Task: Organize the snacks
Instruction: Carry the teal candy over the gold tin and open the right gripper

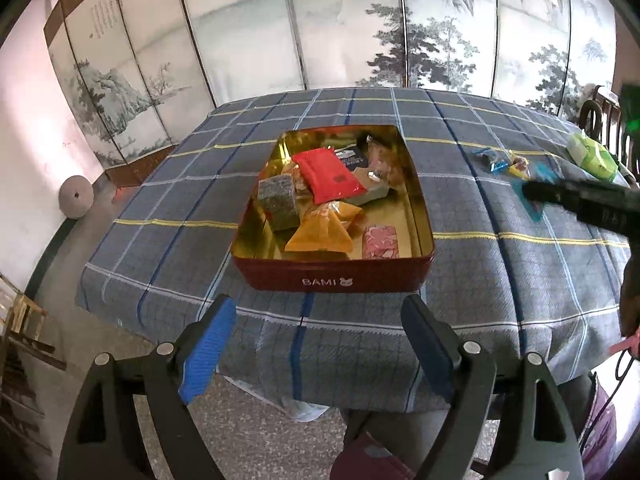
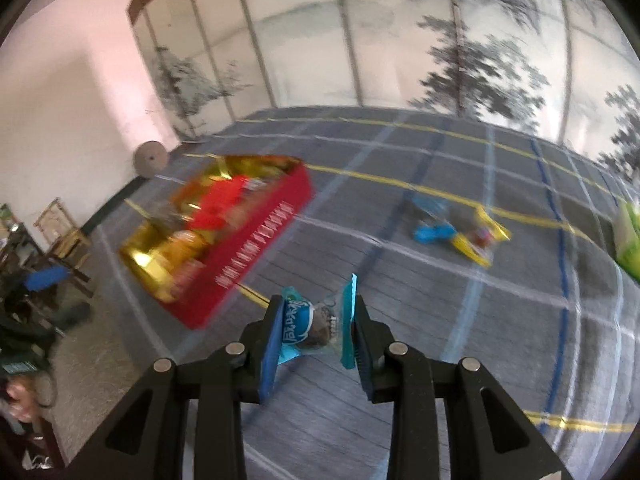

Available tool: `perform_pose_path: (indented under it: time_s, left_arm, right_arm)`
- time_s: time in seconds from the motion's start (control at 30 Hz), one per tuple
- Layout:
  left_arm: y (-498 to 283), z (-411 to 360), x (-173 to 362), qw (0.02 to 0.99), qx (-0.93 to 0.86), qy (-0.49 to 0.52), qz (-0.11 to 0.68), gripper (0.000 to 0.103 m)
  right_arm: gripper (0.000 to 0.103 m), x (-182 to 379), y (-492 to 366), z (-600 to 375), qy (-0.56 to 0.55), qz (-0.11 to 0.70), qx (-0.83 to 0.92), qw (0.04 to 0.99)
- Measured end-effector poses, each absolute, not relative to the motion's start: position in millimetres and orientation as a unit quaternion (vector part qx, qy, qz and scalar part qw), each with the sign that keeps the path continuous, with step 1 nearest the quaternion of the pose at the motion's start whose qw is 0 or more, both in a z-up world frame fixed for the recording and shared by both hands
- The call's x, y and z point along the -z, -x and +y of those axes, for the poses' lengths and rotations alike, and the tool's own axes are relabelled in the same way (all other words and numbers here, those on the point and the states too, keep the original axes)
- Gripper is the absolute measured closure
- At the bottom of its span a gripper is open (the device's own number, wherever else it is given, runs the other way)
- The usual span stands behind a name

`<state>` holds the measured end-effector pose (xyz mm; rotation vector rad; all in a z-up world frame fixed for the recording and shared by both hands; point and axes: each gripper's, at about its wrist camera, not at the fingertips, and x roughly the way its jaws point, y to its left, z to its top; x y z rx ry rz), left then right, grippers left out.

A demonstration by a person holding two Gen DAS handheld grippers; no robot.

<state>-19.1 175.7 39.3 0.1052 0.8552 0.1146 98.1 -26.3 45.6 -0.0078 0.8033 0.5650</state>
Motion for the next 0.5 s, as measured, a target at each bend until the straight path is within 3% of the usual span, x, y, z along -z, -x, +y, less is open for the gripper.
perform_pose_path:
  time_s: [0.5]
  left_arm:
    - [24.7,201.2,-31.2,0.903,-0.063,-0.032,0.424,0.021]
  right_arm:
    - [0.071,-59.7,-131.0,91.4,0.021,0.394,-0.362,0.845]
